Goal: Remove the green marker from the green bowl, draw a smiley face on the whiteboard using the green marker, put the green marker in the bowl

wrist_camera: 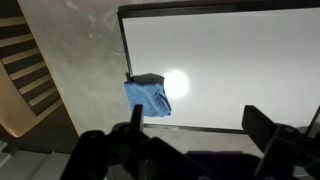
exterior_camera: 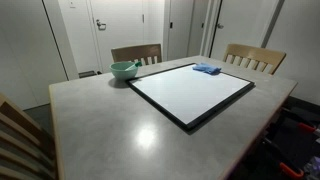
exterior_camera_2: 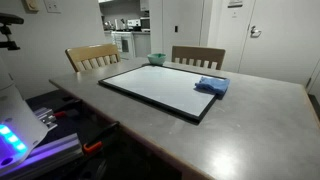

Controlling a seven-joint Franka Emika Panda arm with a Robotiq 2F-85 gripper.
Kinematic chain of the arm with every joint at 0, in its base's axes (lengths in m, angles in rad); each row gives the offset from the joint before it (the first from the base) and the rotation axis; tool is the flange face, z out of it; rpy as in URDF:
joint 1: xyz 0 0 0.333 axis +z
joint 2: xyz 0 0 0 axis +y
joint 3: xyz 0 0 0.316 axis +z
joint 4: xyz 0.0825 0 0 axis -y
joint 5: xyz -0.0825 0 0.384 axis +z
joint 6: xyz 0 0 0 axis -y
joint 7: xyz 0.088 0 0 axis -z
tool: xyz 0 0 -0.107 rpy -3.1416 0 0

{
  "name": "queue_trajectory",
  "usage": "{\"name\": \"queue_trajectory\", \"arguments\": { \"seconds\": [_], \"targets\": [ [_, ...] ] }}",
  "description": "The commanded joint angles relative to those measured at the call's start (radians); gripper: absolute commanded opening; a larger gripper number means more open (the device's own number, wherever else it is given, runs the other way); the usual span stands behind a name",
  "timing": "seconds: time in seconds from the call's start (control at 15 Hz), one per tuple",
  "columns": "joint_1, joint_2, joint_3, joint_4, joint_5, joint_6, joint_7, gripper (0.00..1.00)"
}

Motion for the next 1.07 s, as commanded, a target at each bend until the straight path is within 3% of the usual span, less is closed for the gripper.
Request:
{"name": "queue_trajectory", "arguments": {
  "seconds": [0.0, 0.4, 1.0],
  "targets": [
    [0.001, 0.0, 0.0, 0.002, 0.0, -0.002, 0.0, 1.0],
    [0.072, 0.032, -0.065, 0.003, 0.09, 0.006, -0.101, 1.0],
    [0.247, 0.145, -0.2, 0.034, 0.295, 0.004, -0.464, 1.0]
  ]
}}
